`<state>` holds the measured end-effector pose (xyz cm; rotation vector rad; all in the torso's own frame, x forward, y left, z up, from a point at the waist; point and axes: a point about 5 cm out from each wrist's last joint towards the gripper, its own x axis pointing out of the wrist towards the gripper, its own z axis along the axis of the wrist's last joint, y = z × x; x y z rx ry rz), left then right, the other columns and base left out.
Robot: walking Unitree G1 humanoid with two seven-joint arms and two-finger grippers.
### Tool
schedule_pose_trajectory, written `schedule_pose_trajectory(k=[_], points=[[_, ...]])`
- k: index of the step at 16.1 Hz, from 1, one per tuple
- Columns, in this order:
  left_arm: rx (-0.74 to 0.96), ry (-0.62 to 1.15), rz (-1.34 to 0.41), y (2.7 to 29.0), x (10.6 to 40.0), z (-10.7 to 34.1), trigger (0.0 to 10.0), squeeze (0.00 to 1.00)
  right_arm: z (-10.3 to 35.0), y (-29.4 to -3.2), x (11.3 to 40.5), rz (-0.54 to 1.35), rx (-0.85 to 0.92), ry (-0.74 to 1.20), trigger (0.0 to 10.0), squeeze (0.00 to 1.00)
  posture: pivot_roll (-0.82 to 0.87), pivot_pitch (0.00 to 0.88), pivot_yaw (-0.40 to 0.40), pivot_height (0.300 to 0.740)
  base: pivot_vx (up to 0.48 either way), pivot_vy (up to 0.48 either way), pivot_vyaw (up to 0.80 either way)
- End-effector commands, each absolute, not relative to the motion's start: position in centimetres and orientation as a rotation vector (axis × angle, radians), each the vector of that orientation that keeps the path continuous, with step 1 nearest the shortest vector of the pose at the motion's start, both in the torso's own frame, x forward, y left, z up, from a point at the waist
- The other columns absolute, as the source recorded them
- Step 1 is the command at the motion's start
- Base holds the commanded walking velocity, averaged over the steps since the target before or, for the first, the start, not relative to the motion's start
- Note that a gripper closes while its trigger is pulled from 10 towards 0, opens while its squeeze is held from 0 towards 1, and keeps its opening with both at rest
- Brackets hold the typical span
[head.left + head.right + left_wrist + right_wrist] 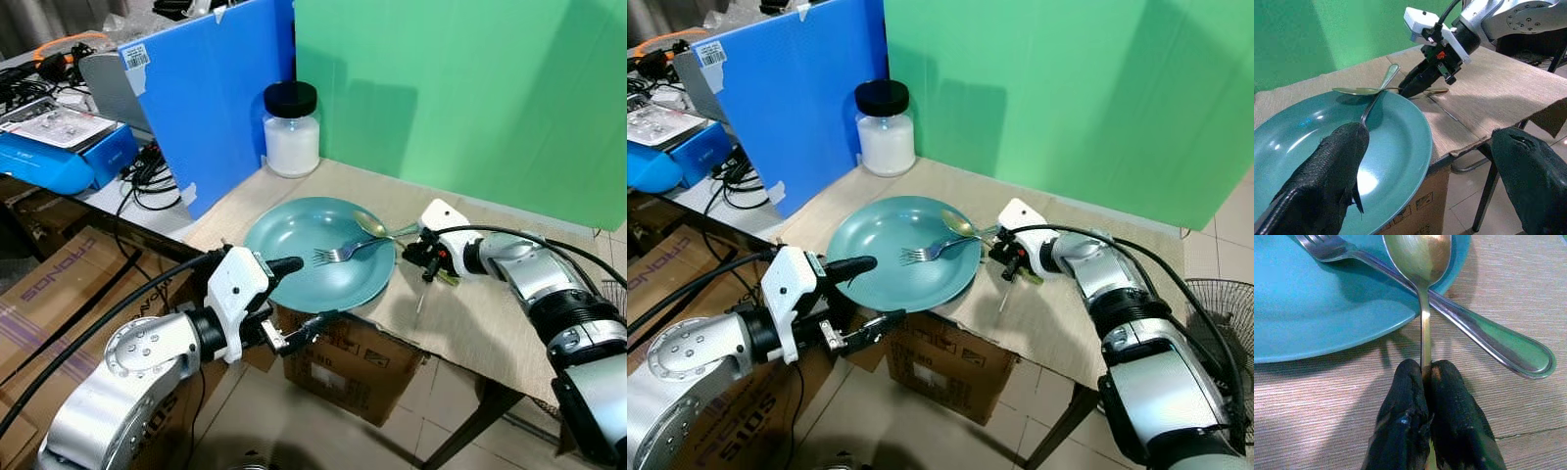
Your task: Setting the table
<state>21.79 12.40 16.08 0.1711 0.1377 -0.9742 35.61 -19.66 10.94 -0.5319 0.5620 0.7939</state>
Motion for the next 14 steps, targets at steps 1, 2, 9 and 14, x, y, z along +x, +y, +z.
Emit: schedule_pose_trajectory(k=[1,2,9,14], points=[[0.174,0.145,-0.987,12.3,21.8,16.0,10.0,0.0,11.9,-19.5,36.1,0.789,-0.534,0.521,2.1,0.0,0.14,0.0,0.038,0.74,0.0,0.0,0.0],[0.174,0.144,-0.988,12.3,21.8,16.1,10.0,0.0,12.0,-19.6,36.1,0.79,-0.532,0.517,1.8,0.0,0.14,0.0,0.038,0.74,0.0,0.0,0.0],[0.182,0.129,-0.99,12.2,21.9,16.2,10.0,0.0,15.1,-19.4,35.6,0.918,-0.476,0.324,0.7,0.0,0.14,0.0,0.05,0.74,0.0,0.0,0.0],[0.193,0.091,-0.79,12.6,22.9,16.3,10.0,0.0,18.8,-20.8,32.5,0.722,-0.272,0.065,0.0,0.0,0.14,0.0,0.04,0.74,0.0,0.0,0.0]])
